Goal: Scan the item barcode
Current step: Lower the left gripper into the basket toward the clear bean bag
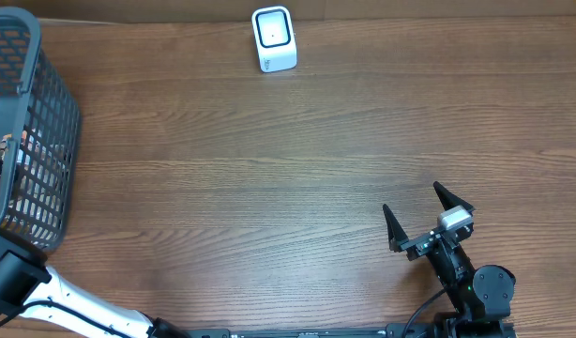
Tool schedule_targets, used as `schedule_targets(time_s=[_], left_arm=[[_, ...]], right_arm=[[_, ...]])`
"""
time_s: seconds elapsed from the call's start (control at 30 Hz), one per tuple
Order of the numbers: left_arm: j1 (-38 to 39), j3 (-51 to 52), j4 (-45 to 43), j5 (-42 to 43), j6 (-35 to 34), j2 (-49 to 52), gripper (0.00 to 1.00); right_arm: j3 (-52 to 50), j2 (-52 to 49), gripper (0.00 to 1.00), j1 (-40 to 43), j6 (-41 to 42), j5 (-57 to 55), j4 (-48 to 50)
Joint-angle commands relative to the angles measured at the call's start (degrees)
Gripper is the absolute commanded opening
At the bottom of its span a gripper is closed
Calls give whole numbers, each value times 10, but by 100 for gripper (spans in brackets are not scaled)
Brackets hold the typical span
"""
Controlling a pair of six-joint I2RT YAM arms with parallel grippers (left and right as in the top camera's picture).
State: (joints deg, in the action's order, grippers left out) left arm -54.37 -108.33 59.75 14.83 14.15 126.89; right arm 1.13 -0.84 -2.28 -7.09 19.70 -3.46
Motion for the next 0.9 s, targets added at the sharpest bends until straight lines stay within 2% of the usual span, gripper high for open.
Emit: schedule_targets(time_s=[0.0,0.13,0.27,0.37,0.47,0.53,0.73,0.8,0.87], left_arm=[[8,2,-2,4,13,11,77],[16,2,2,6,13,32,80],[26,3,7,18,13,59,78],[32,3,5,17,13,66,66],[32,-1,0,17,10,64,43],[32,-2,0,17,8,64,32],[32,-3,4,17,0,61,15],[32,-3,5,17,-7,56,6],[32,-3,4,17,-16,44,4]], right_arm=[[-7,7,100,1,4,3,4],[-7,7,100,1,4,3,4],[-7,7,100,1,4,3,4],[-7,7,100,1,4,3,4],[-7,7,100,1,4,3,4],[-7,7,100,1,4,3,4],[-7,7,100,1,4,3,4],[-7,7,100,1,4,3,4],[-7,7,100,1,4,3,4]])
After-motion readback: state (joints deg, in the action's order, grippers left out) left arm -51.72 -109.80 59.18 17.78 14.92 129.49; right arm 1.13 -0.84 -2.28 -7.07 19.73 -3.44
